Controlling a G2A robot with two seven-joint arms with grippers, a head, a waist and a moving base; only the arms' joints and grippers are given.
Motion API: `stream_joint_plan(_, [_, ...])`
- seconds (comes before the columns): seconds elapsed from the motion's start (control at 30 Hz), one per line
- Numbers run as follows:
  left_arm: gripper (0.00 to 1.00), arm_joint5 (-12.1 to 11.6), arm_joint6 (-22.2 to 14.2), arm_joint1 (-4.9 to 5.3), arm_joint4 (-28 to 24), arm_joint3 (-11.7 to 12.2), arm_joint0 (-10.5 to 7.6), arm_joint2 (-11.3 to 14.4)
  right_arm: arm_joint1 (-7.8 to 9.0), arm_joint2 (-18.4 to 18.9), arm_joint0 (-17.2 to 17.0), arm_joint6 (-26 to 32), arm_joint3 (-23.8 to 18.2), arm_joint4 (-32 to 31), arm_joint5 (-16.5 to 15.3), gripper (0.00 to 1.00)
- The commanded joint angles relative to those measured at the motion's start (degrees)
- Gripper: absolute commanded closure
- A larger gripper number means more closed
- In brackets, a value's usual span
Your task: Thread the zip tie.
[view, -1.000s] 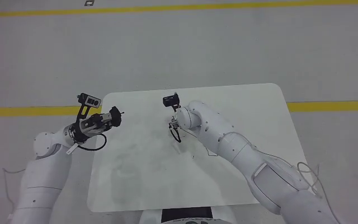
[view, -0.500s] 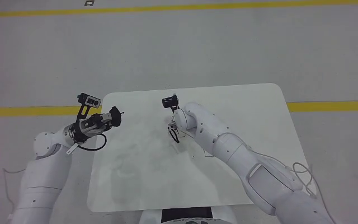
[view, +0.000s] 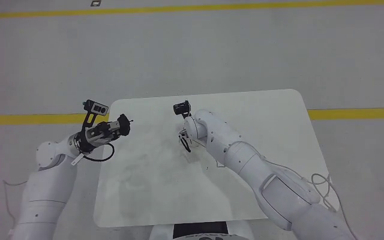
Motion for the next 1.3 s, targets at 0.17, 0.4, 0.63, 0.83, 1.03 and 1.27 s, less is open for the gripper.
stream_joint_plan(0.17, [1.0,0.0,0.0,0.0,0.0,0.0,0.0,0.0,-0.87,0.2,0.3,0.2,1.3,-1.0,0.0,0.83])
stream_joint_plan(0.4, [1.0,0.0,0.0,0.0,0.0,0.0,0.0,0.0,-1.7,0.3,0.5,0.3,2.6,-1.5,0.0,1.0])
stream_joint_plan(0.63, [1.0,0.0,0.0,0.0,0.0,0.0,0.0,0.0,-0.86,4.3,0.3,0.0,-0.4,-1.3,0.0,1.0])
stream_joint_plan(0.83, [1.0,0.0,0.0,0.0,0.0,0.0,0.0,0.0,3.11,12.4,-4.7,3.1,-12.5,-2.8,-0.6,1.0])
stream_joint_plan(1.03, [1.0,0.0,0.0,0.0,0.0,0.0,0.0,0.0,6.86,21.4,-14.0,6.5,-28.7,-4.1,-3.2,1.0])
stream_joint_plan(1.27, [1.0,0.0,0.0,0.0,0.0,0.0,0.0,0.0,8.67,27.2,-20.7,6.9,-37.6,-0.4,-8.0,1.0])
